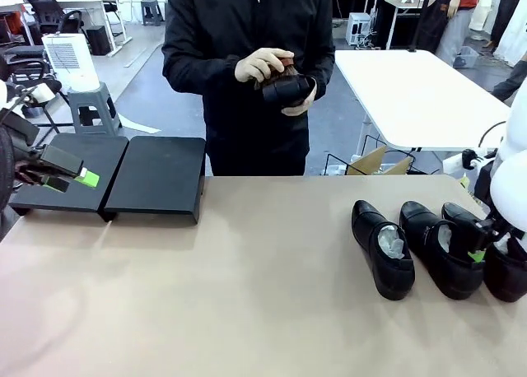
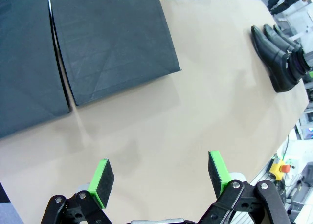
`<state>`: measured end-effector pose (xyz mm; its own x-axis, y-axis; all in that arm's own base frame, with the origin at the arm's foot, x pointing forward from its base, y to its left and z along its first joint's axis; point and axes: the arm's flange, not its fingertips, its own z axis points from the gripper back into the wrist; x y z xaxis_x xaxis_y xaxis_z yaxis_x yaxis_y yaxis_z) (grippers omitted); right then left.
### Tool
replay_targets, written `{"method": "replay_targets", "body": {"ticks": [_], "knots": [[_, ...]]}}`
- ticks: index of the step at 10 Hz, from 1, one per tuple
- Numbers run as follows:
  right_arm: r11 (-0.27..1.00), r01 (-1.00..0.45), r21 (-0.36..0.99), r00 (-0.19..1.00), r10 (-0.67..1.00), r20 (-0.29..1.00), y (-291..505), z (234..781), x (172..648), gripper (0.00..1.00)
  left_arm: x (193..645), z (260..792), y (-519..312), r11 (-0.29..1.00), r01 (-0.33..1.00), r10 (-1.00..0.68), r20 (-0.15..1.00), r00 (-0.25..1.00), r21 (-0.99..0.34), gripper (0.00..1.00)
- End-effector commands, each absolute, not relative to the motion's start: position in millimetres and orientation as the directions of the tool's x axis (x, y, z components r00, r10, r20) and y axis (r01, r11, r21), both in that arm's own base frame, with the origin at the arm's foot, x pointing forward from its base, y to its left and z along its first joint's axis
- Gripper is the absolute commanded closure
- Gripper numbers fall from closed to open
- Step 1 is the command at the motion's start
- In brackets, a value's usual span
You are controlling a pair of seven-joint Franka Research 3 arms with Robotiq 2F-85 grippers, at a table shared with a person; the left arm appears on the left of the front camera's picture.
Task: Organize the shoes by placing them on the stand.
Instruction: Pick up one Shoe and place it in the middle of the table.
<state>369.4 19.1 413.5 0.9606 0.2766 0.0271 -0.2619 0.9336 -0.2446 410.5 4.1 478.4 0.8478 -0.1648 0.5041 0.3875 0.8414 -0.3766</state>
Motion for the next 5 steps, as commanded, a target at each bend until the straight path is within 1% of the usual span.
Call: {"method": "replay_targets", "body": {"ticks": [1, 3, 4, 5], "knots": [[0.924, -0.275, -0.266, 0.954, 0.296, 0.041, 20, 420, 364, 0.00, 411, 477, 7, 0.838, 0.402, -0.183, 0.505, 0.843, -0.368, 0.00], [0.934, -0.264, -0.242, 0.961, 0.277, 0.021, 19, 411, 371, 0.00, 411, 477, 7, 0.838, 0.402, -0.183, 0.505, 0.843, -0.368, 0.00], [0.940, -0.265, -0.214, 0.960, 0.277, 0.029, 23, 410, 382, 0.00, 411, 477, 7, 0.838, 0.402, -0.183, 0.505, 0.843, -0.368, 0.00], [0.955, -0.232, -0.183, 0.969, 0.244, 0.045, 22, 412, 394, 0.00, 411, 477, 7, 0.838, 0.402, -0.183, 0.505, 0.843, -0.368, 0.00]]}}
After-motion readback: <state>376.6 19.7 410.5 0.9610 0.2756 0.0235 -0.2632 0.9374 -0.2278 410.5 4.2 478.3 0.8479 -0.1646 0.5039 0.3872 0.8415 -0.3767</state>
